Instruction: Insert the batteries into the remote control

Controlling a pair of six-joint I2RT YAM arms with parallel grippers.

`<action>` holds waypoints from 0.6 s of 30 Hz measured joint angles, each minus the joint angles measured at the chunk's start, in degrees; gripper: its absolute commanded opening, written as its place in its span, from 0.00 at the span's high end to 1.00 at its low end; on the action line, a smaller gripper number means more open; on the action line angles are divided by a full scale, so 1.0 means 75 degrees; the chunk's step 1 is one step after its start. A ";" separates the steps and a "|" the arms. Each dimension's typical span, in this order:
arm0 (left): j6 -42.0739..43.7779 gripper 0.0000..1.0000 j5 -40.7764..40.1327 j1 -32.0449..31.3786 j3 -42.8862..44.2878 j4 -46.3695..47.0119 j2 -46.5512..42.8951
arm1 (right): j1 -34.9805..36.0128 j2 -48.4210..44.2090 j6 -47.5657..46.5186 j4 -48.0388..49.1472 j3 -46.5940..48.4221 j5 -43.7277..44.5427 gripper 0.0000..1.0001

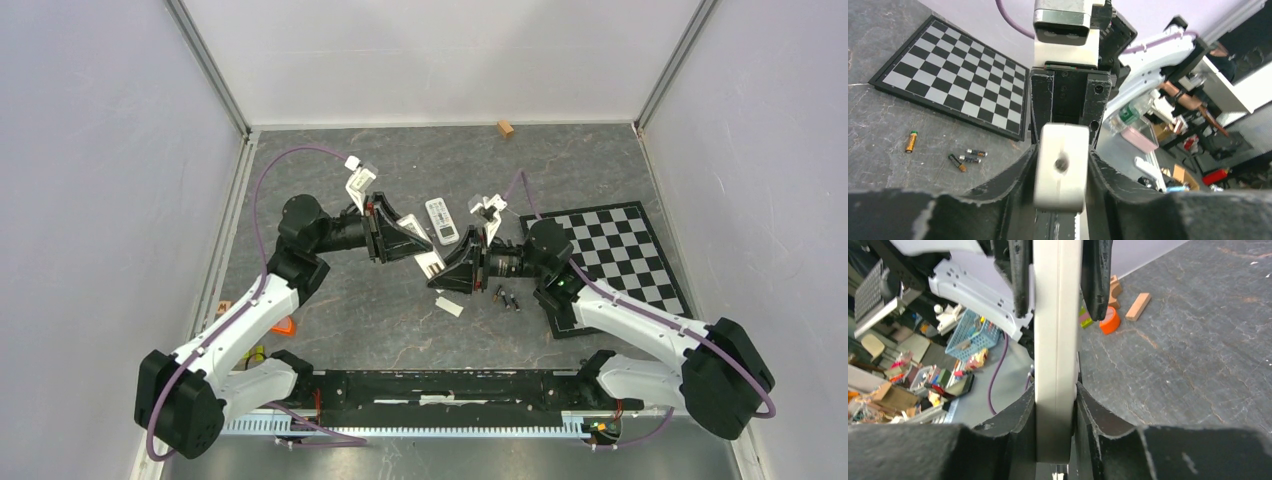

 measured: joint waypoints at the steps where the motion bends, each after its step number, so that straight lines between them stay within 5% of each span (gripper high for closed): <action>1: -0.0219 0.51 -0.0125 0.0000 -0.0038 0.0198 0.0000 | 0.0000 0.0000 0.0169 0.0137 -0.0006 0.0061 0.68; 11: -0.2489 0.51 -0.1207 -0.0009 -0.0836 0.2672 0.0542 | -0.0003 0.0274 0.1687 0.1510 -0.0204 0.0921 0.69; 13: -0.2716 0.59 -0.1329 -0.0009 -0.0941 0.2958 0.0615 | 0.0000 0.0399 0.1886 0.1705 -0.0221 0.0962 0.69; 15: -0.2923 0.78 -0.1445 -0.0009 -0.0985 0.3209 0.0699 | 0.0000 0.0527 0.2113 0.1900 -0.0265 0.1000 0.67; 16: -0.2984 0.93 -0.1457 -0.0009 -0.0985 0.3299 0.0734 | 0.0000 0.0565 0.2194 0.1958 -0.0280 0.1008 0.61; 18: -0.3019 0.98 -0.1469 -0.0009 -0.0985 0.3418 0.0781 | 0.0000 0.0609 0.2346 0.2069 -0.0289 0.1014 0.35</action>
